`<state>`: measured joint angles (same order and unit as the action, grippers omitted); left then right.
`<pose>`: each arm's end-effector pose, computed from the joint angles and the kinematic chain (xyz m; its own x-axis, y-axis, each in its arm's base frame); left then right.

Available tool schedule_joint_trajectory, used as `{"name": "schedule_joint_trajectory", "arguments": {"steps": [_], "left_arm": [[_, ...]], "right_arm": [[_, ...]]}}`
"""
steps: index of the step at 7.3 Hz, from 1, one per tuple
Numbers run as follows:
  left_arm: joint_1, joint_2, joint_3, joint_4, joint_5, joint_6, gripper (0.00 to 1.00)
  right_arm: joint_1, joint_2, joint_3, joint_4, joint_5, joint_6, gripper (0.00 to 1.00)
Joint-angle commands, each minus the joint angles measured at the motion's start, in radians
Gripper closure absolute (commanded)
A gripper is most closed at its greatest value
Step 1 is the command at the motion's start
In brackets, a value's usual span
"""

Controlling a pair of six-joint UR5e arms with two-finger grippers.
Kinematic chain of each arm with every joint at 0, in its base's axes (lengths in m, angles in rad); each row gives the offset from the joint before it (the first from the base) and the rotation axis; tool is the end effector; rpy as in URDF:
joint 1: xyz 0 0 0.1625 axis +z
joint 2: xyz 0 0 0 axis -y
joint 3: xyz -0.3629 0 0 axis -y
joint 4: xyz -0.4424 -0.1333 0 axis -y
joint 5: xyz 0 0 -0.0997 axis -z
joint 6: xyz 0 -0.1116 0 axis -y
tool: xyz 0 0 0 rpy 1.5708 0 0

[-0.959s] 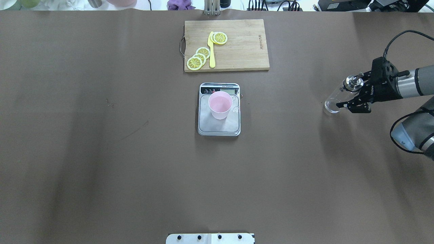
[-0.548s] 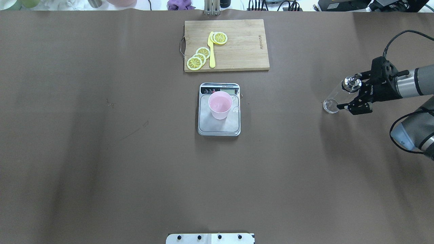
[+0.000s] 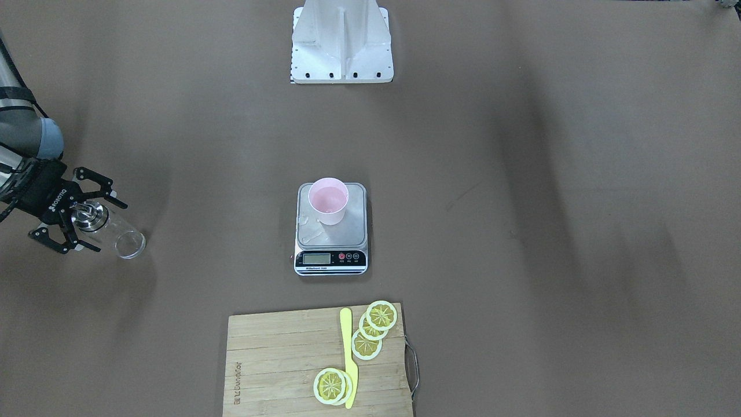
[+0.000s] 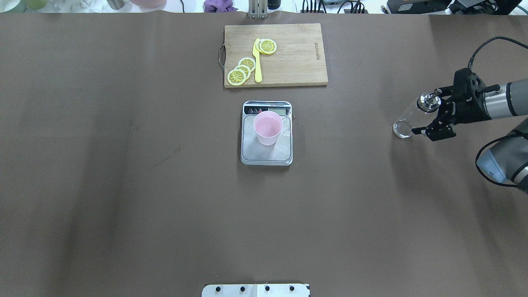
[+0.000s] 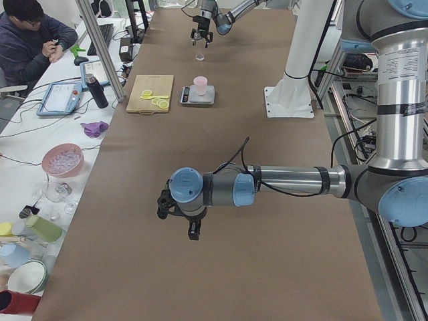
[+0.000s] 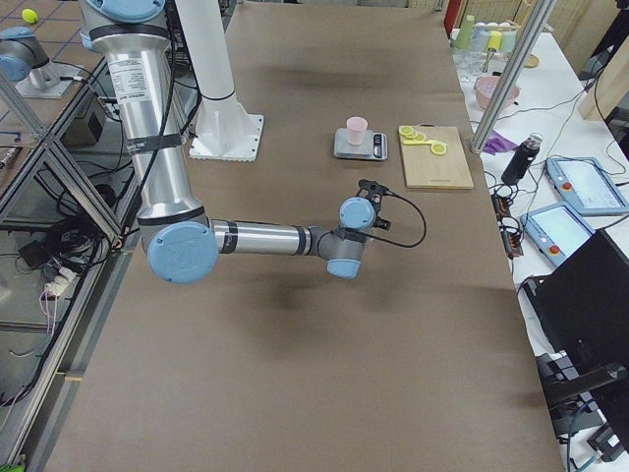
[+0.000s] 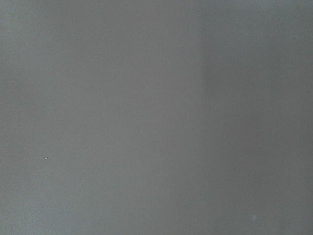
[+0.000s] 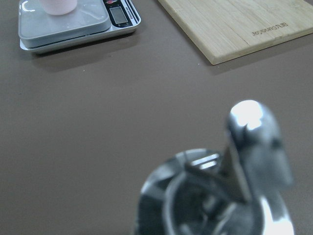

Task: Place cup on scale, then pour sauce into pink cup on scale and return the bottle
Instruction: 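Open the right gripper and withdraw it from the bottle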

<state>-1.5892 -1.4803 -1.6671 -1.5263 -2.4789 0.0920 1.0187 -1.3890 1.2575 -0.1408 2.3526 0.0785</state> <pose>-0.0546 -0.5056 0.5938 0.6137 0.0502 -0.7880 -0.0381 0.9987 0.0339 -0.2720 -0.5457 0.5027 0.2586 -0.9291 0.2644 0.1211 0.3028 0.9453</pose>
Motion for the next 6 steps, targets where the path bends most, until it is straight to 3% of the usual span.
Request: {"name": "schedule_joint_trajectory", "arguments": {"steps": [1, 4, 6], "left_arm": [[0.0, 0.0, 0.0, 0.0, 0.0, 0.0, 0.02], [0.0, 0.0, -0.003, 0.0, -0.001, 0.002, 0.02], [-0.001, 0.0, -0.005, -0.002, 0.0, 0.002, 0.02]], "right_arm": [[0.029, -0.045, 0.0, 0.003, 0.025, -0.002, 0.0], [0.127, -0.097, -0.004, -0.009, 0.042, 0.018, 0.0], [0.223, -0.123, -0.024, -0.031, 0.039, 0.257, 0.0]]}}
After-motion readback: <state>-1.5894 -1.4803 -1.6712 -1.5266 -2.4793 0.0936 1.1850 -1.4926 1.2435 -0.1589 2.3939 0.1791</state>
